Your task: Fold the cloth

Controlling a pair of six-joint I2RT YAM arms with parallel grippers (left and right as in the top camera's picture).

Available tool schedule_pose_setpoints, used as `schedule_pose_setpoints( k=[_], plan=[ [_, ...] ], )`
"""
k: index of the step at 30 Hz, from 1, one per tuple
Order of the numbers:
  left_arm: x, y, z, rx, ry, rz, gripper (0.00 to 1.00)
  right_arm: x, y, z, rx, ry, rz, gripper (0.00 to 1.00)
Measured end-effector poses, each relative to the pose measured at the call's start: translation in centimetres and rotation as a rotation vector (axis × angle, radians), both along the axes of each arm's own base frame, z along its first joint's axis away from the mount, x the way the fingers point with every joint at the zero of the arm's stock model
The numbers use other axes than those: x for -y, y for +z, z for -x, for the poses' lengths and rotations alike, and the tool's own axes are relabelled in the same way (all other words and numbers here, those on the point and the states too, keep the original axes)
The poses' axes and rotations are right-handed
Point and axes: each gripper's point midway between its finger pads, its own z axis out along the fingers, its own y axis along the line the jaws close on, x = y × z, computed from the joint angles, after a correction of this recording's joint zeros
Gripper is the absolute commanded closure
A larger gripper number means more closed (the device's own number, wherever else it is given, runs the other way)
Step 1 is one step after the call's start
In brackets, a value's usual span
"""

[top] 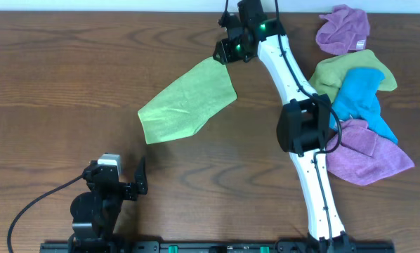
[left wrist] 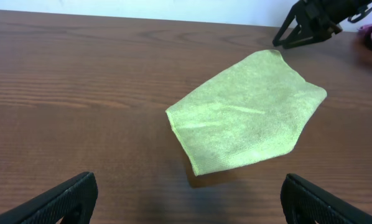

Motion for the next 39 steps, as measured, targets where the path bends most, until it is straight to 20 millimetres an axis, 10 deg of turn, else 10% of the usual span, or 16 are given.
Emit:
schedule_pose_setpoints(
  k=[20,27,39],
  plan=[
    [0.0,0.0,0.0,0.000,0.000,0.000,0.05,0.1,-2.2,0.9,-0.062,0.005,0.006,0.55],
    [0.0,0.0,0.0,0.000,0.000,0.000,0.05,0.1,-2.3,1.0,-0.064,0.006,0.006,0.99],
    [0.0,0.0,0.0,0.000,0.000,0.000,0.05,-0.3,-0.1,-0.2,-0.036,-0.016,-0.073,0.99]
  ],
)
